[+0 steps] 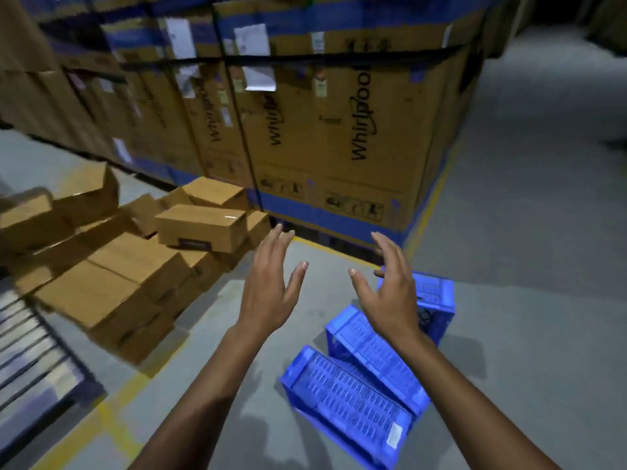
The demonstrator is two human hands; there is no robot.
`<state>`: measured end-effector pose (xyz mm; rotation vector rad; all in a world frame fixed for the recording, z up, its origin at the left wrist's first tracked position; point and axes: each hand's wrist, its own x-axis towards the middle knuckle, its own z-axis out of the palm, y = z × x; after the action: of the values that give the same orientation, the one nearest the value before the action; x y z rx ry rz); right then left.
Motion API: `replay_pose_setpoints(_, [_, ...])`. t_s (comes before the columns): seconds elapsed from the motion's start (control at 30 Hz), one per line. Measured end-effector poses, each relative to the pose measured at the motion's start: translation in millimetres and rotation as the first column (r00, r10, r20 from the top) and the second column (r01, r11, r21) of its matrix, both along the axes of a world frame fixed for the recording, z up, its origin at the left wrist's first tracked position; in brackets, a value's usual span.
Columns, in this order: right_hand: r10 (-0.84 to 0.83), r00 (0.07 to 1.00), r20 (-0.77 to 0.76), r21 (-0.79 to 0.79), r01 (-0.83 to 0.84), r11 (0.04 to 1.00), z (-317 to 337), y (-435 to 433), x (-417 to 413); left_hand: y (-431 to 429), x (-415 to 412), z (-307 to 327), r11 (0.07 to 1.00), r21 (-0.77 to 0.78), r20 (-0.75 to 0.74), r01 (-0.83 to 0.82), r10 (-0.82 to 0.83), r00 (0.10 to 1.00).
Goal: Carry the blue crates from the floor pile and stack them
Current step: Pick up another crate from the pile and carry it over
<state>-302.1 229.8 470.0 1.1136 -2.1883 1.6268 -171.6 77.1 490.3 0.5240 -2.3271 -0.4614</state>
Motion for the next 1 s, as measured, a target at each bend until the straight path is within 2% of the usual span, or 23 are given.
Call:
replay_pose_setpoints(0.2, [-0.152,0.986,-0.068,0.088,0.157,0.984,4.2,7.9,52.4,-16.3,20.0,-2.9,0.988,0.028,0.016,0.149,-0.149,0.989])
replay_pose_setpoints(0.43, [-0.211,0.973,-0.089,0.220,0.226,0.949,-22.9,33.0,98.6,-4.3,71.5,-25.1,0.987,0.036,0.094,0.154,-0.157,0.983])
replay_pose_setpoints(0.6, [-0.285,0.956,-0.072,0.279,0.294,0.914,-66.3,64.4,126.9,19.2,106.3,-60.5,0.968,0.032,0.250,0.250,-0.250,0.935])
replay_pose_setpoints(0.83, [-0.332,0.932,-0.142,0.538,0.354,0.764,-111.0,74.7,125.4,28.4,83.7,-104.7,0.916,-0.034,0.422,0.400,-0.350,0.836])
replay_pose_setpoints(1.0, [-0.333,0.921,-0.203,0.653,0.380,0.655,-190.0,58.0,94.7,14.4,31.6,-191.3,0.869,-0.070,0.551,0.490,-0.376,0.745])
